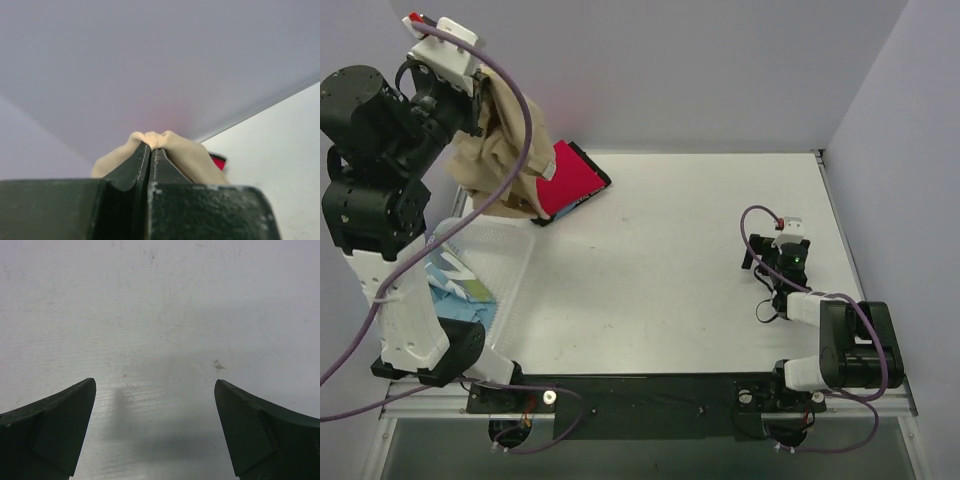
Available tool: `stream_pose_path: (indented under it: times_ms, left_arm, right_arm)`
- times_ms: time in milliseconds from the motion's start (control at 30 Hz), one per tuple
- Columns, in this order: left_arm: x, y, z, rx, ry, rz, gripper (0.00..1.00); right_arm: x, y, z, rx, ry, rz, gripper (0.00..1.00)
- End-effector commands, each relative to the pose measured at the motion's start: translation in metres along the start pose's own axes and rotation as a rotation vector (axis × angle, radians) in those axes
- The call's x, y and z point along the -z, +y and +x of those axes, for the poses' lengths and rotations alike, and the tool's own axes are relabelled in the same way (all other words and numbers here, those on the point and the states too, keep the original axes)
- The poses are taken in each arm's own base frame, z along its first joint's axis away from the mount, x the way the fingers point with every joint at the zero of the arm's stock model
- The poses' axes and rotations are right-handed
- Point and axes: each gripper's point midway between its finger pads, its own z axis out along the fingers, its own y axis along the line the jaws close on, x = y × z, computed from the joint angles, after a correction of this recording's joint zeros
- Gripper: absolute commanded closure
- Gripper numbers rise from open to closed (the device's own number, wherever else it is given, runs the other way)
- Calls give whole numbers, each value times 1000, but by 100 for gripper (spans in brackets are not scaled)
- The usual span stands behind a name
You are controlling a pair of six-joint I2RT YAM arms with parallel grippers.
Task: Fold and stack the t-shirts
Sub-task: Move the tshirt to the center of the board
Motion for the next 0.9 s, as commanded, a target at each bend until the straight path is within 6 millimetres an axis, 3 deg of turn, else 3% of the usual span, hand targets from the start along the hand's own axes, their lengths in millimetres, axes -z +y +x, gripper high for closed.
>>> stream_pose_path:
  times_ms: [0,33,67,100,133,167,200,233,300,467,633,767,800,833,867]
  left_arm:
    - [14,-78,-47,-26,-150,276,100]
    - [13,-100,-50,-18,-155,342,100]
    - [4,-118,-40,-12,-120,388,100]
    - [2,-145,-36,-11,-100,458,100]
    - [-8,-168,-19,-18,-40,509,100]
    - [-6,-196,-13,-21,-19,587,100]
    - [-15,-219,7,-15,42,648,100]
    - [-13,-237,8,-8,42,701,100]
    - [-21,-279,41,7,126,812,100]
    - [-44,-351,96,2,221,937,100]
    - [-79,-421,141,-14,234,976,100]
    - [-112,-443,159,18,238,934,100]
    - [-118,-445,164,25,251,922,89]
    - [-125,-446,168,34,266,899,53]
    - [-130,-440,174,40,288,886,38]
  right_arm:
    - [0,8,-44,4,14,-36,2]
    - [3,10,-67,4,-35,-42,2]
    - [7,11,-77,2,-56,-54,2]
    - [16,15,-102,-4,-127,-69,2]
    - [21,16,-112,-14,-148,-77,1]
    - [31,19,-139,-21,-214,-93,1]
    - [37,22,-146,-29,-219,-106,1]
    - [48,27,-168,-31,-268,-135,1]
    - [64,37,-179,-31,-239,-189,1]
    - [102,61,-202,-30,-147,-328,1]
    - [119,76,-175,-87,68,-395,2]
    - [125,73,-156,-141,198,-348,4]
    - [127,79,-146,-131,230,-349,5]
    - [130,79,-134,-147,277,-328,5]
    - [129,81,-119,-135,321,-306,6]
